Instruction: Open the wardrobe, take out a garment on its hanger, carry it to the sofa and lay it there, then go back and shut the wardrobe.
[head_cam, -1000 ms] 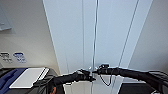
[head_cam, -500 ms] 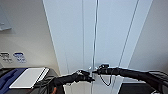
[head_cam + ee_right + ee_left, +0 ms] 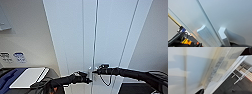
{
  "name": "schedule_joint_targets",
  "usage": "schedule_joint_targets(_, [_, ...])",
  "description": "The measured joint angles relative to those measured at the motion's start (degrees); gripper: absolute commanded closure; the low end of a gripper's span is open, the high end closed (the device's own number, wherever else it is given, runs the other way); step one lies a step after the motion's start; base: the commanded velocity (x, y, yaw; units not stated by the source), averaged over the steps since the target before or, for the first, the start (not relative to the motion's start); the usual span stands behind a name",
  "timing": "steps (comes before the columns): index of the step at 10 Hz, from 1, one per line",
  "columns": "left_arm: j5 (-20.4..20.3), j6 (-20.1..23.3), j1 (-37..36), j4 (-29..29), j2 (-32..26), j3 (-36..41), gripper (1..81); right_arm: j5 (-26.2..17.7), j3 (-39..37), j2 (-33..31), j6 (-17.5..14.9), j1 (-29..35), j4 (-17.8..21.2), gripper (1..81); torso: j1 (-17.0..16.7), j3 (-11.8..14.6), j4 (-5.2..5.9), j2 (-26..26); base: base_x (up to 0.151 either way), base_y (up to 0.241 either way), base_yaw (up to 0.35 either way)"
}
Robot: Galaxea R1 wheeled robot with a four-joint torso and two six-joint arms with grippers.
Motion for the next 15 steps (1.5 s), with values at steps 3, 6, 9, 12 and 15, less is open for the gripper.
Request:
schedule_joint_targets(3, [-0.67, 0.00, -0.30, 0.09, 4.13, -6.80, 1.0, 0.40, -0.22, 0.11, 0.00, -0.24, 0.00, 1.0, 0.00, 0.00, 0.00, 0.00, 0.000, 0.000, 0.000])
schedule_joint_targets(6, [-1.63, -0.02, -1.02, 0.20, 6.27, -8.62, 1.0, 0.41, -0.24, 0.12, 0.00, -0.24, 0.00, 1.0, 0.00, 0.00, 0.00, 0.00, 0.000, 0.000, 0.000])
schedule_joint_targets(9, [-1.74, -0.02, -1.55, 0.44, 8.08, -10.50, 1.0, 0.41, -0.27, 0.12, 0.00, -0.24, 0.00, 1.0, 0.00, 0.00, 0.00, 0.00, 0.000, 0.000, 0.000])
schedule_joint_targets(12, [-0.89, -0.09, -1.57, 0.45, 10.29, -13.71, 1.0, 0.41, -0.27, 0.06, 0.13, -0.26, 0.02, 1.0, 0.00, 0.00, 0.00, 0.00, 0.000, 0.000, 0.000])
schedule_joint_targets(15, [-0.26, -0.22, -1.51, 0.45, 11.01, -14.54, 1.0, 0.49, -0.27, 0.06, 0.16, -0.28, 0.02, 1.0, 0.00, 0.00, 0.00, 0.00, 0.000, 0.000, 0.000])
